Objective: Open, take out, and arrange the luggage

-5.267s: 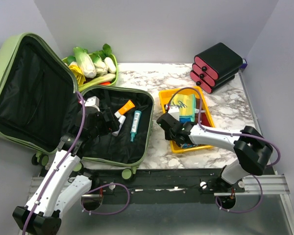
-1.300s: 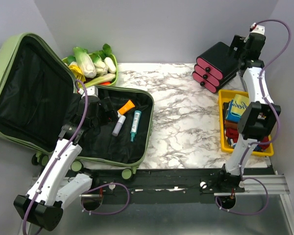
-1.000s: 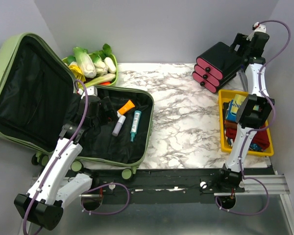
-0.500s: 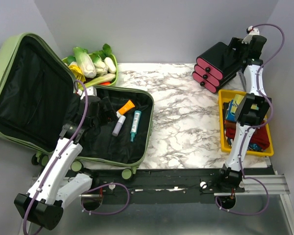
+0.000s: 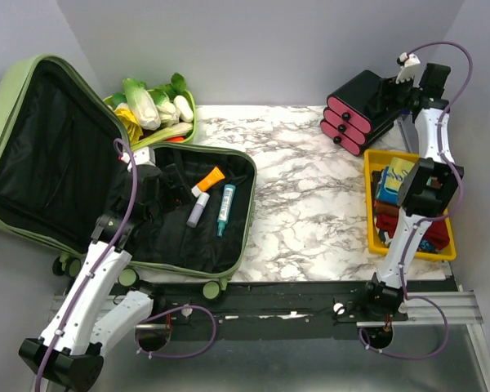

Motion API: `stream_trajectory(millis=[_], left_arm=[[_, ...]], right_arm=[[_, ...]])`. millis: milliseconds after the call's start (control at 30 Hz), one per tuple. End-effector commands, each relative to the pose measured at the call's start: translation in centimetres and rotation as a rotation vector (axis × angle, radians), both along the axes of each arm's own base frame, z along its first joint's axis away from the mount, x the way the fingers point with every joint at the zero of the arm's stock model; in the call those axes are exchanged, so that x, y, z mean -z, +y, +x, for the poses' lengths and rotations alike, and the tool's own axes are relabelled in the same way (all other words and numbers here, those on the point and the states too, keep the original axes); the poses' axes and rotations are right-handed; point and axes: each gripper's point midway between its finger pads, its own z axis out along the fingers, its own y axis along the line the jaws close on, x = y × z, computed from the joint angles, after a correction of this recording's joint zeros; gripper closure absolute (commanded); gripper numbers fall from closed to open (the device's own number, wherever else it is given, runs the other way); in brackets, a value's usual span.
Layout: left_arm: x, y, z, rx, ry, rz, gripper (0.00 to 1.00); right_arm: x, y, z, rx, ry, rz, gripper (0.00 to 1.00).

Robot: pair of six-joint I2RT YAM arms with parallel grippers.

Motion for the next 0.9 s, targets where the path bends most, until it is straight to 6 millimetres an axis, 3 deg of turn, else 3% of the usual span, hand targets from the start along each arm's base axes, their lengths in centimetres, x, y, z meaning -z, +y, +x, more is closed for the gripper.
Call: stream_trajectory(millis=[0, 33, 133, 200, 233, 267, 367, 467, 500, 600, 633, 700, 733, 867], left_arm=[[0.2, 0.4, -0.6, -0.001, 0.004, 0.013, 0.01], [0.3, 0.5, -0.7, 0.002, 0.008, 0.021, 0.01], [0.2, 0.7, -1.0, 0.002, 0.006, 0.024, 0.01], [0.2, 0.6, -1.2, 0.008, 0.001, 0.020, 0.01], [0.2, 0.7, -1.3, 0.007, 0.000, 0.024, 0.01], [0.2, 0.8, -1.4, 0.005, -0.002, 0.027, 0.01], [0.1, 1.0, -1.6, 0.006, -0.004, 0.033, 0.01], [-0.1, 0.9, -1.7, 0.012, -0.010, 0.032, 0.01], [0.0, 0.9, -1.6, 0.013, -0.010, 0.034, 0.01], [0.2, 0.8, -1.6, 0.025, -0.004, 0.033, 0.01], [0.2, 0.7, -1.6, 0.026, -0.005, 0.034, 0.01], [0.2, 0.7, -1.5, 0.028, -0.008, 0.035, 0.01], [0.2, 0.7, -1.4, 0.029, -0.008, 0.036, 0.01], [0.1, 0.6, -1.4, 0.038, -0.016, 0.039, 0.01]], right_arm=[[3.6, 3.7, -4.8, -0.128, 0.183, 0.053, 0.17], [3.1, 3.1, -4.6, -0.092, 0.167, 0.030, 0.16], [4.0, 2.5, -5.1, -0.036, 0.220, 0.003, 0.16], [4.8, 3.4, -5.7, -0.039, 0.253, -0.046, 0.16], [6.6, 3.6, -6.5, -0.031, 0.298, -0.071, 0.16], [6.6, 4.9, -7.0, -0.057, 0.298, -0.096, 0.16], [7.7, 6.3, -7.9, -0.091, 0.303, -0.139, 0.17], [6.5, 6.4, -7.6, -0.045, 0.267, -0.185, 0.19], [5.1, 6.3, -7.4, -0.022, 0.229, -0.205, 0.20], [3.8, 5.6, -6.9, 0.131, 0.201, -0.245, 0.20], [1.3, 5.3, -6.2, 0.189, 0.119, -0.255, 0.20], [0.6, 5.2, -6.4, 0.300, 0.084, -0.307, 0.18], [-1.8, 5.1, -6.0, 0.361, 0.003, -0.314, 0.18], [-5.3, 7.2, -6.7, 0.543, -0.093, -0.250, 0.15]])
